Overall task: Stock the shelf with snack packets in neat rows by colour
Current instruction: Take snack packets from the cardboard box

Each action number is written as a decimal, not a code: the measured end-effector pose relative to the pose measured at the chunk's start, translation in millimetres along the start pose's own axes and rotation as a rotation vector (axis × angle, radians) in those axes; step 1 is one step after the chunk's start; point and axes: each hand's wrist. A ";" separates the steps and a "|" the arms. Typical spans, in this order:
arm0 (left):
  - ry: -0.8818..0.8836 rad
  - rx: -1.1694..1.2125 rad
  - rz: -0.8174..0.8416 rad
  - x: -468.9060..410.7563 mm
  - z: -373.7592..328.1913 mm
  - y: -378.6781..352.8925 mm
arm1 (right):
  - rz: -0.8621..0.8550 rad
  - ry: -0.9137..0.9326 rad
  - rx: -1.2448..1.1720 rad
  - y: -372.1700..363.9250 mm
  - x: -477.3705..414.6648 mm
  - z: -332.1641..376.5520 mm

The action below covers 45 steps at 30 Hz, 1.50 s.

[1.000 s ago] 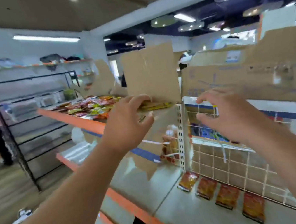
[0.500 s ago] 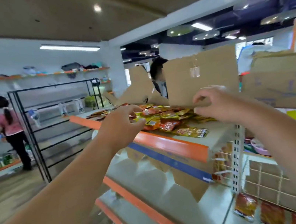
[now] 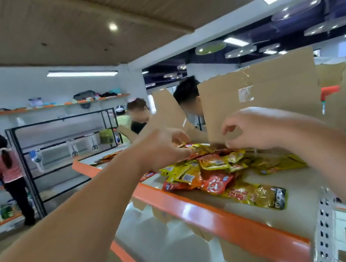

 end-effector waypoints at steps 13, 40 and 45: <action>-0.260 -0.092 0.362 -56.6 17.6 -19.0 | 0.304 0.080 0.235 -22.5 -36.0 28.6; -0.934 0.246 0.313 -153.2 69.8 -55.9 | 0.361 -0.976 0.511 -50.0 -55.1 -4.2; -0.914 0.448 0.090 -155.2 69.0 -57.2 | 0.476 -1.021 0.461 -53.3 -52.0 -2.5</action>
Point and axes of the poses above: each hand's wrist, its own x-axis away from the middle knuckle, its own y-axis out of the back of the hand, z = x × y, and after that the axes turned 10 degrees about -y, right-handed
